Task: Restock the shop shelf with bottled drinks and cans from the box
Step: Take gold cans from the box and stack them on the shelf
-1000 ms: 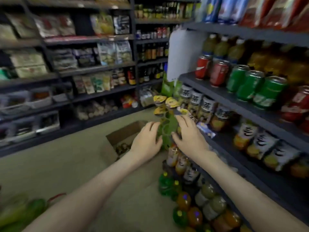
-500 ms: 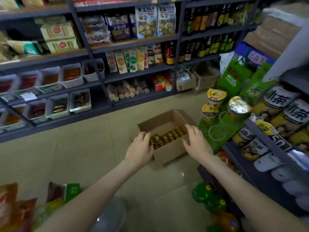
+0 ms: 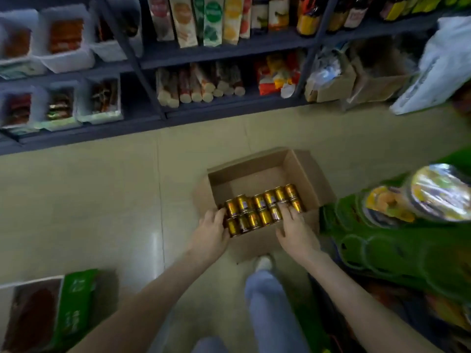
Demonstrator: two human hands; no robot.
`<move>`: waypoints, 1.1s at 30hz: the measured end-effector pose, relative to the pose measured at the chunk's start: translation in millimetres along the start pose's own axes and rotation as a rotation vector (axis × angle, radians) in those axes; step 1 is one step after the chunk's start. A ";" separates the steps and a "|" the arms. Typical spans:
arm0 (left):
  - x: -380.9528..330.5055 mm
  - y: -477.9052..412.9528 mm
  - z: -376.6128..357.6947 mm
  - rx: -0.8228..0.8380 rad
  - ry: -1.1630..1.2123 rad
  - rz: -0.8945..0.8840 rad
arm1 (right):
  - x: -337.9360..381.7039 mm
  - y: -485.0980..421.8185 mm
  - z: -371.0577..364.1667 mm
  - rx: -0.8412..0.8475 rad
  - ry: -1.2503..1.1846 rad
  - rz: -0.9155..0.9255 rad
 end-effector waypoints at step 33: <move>149.4 -382.2 -262.9 0.303 1.086 0.154 | -113.5 -397.1 -288.0 0.332 -1.054 -0.109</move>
Point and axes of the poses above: each hand's wrist, its own y-axis away from the middle knuckle, its own z-axis out of the back of the hand, x = y × z, the point moved 2 cm from there along -y, towards the middle knuckle, and after that the axes turned 7 degrees about x, right-handed, at the moved point
